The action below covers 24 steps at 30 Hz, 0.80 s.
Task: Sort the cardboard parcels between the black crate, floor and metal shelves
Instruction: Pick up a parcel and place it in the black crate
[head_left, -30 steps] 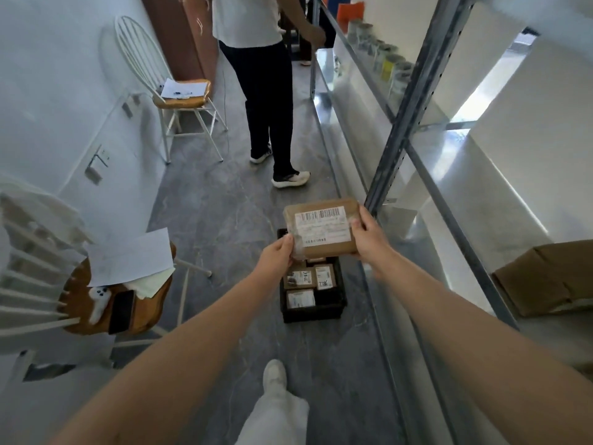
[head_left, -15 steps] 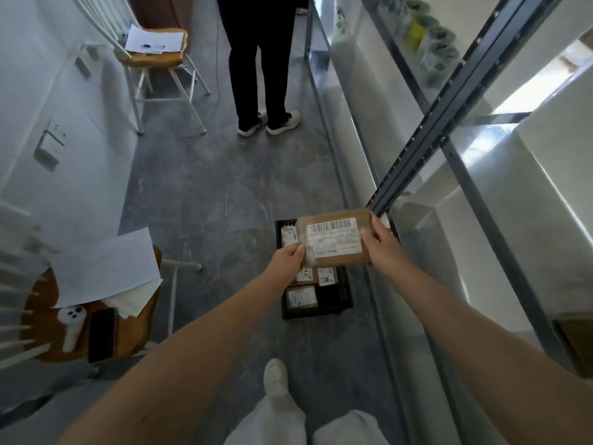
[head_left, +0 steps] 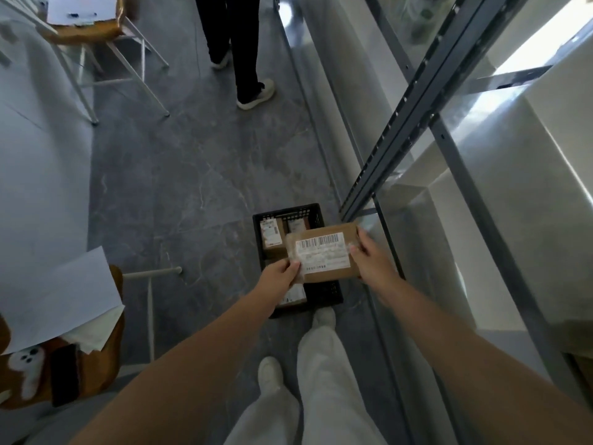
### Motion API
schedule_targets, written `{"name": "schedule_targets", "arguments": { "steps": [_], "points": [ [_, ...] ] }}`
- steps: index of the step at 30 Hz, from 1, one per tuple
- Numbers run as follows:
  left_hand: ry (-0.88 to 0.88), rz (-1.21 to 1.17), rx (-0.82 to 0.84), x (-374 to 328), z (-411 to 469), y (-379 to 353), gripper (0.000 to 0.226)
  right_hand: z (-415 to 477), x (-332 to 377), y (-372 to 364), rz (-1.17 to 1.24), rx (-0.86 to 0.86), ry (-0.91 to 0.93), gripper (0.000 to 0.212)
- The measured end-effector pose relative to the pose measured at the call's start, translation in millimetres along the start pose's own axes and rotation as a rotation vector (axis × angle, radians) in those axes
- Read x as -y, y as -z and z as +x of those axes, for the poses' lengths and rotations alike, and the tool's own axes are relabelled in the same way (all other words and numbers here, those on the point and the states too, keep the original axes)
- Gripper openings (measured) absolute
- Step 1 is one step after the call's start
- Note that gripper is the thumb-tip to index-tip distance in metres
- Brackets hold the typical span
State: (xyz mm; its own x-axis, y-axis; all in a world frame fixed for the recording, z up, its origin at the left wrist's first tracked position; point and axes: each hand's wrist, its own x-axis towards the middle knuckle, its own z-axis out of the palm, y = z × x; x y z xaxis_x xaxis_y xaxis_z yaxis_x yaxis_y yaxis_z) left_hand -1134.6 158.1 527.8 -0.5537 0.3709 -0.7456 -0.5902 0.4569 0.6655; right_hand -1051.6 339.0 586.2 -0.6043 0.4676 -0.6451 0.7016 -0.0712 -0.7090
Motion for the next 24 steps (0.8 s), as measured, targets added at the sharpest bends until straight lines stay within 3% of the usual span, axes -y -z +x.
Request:
{"name": "schedule_targets", "arguments": {
  "steps": [5,15,19,24],
  "points": [
    [0.068,0.129,-0.075,-1,47,-10,0.030,58,-16,4,0.023,0.056,-0.068,0.049],
    [0.255,0.021,-0.157,73,172,-36,0.016,189,-104,-27,-0.053,0.083,-0.184,0.048],
    [0.369,-0.040,-0.095,115,229,-48,0.008,233,-162,-56,-0.091,0.031,-0.212,0.051],
    [0.402,0.153,-0.042,177,307,-46,0.027,280,-236,-91,-0.217,0.010,-0.285,0.059]
  ]
}}
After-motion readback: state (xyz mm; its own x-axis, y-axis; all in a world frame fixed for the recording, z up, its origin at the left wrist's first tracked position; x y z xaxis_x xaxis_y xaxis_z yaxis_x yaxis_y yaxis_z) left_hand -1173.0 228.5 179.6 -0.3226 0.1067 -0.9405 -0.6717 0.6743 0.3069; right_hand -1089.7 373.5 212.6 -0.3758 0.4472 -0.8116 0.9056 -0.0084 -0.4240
